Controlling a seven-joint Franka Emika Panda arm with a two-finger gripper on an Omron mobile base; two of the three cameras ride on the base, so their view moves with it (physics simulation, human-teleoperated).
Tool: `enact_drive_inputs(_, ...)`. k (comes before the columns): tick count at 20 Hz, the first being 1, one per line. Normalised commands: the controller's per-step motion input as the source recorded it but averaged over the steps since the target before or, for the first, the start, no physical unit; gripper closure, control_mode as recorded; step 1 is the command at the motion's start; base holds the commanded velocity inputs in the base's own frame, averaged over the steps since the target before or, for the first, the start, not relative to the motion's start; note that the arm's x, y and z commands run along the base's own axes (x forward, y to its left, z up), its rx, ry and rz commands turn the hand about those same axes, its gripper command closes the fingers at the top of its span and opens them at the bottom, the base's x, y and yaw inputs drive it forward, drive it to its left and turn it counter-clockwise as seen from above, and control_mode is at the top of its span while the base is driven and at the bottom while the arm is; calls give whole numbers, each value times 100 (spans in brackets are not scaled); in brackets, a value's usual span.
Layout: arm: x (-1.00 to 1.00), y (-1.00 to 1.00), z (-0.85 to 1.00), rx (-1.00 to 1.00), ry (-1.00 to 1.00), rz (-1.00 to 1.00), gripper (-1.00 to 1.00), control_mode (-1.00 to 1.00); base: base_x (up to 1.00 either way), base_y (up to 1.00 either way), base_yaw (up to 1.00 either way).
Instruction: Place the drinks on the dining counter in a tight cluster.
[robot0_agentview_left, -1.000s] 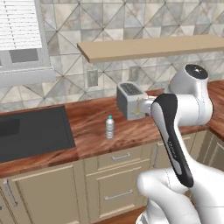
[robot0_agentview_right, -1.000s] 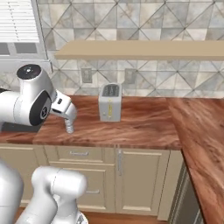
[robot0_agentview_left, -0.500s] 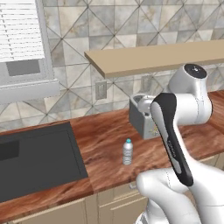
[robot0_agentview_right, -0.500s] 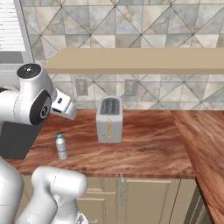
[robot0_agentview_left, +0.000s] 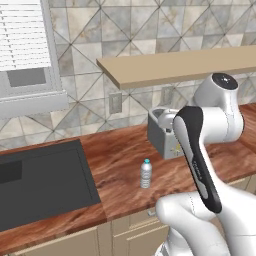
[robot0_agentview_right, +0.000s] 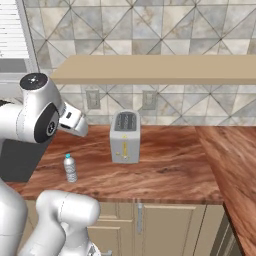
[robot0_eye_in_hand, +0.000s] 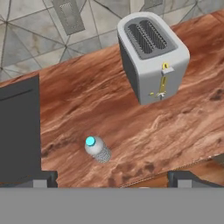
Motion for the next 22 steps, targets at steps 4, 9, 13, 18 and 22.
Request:
enact_drive_inputs(4,8,0,0,0,0,1,-100,-100,0,0,0)
enact_drive_inputs(9,40,0,-21,10,6,36,-100,-100,0,0,0)
enact_drive_inputs(13,29,3,-38,14,1,56,-100,-100,0,0,0)
enact_drive_inputs(18,18,14,-58,9,-4,65,-100,-100,0,0,0)
enact_drive_inputs(22,11,1,-4,8,-16,58,-100,-100,0,0,0)
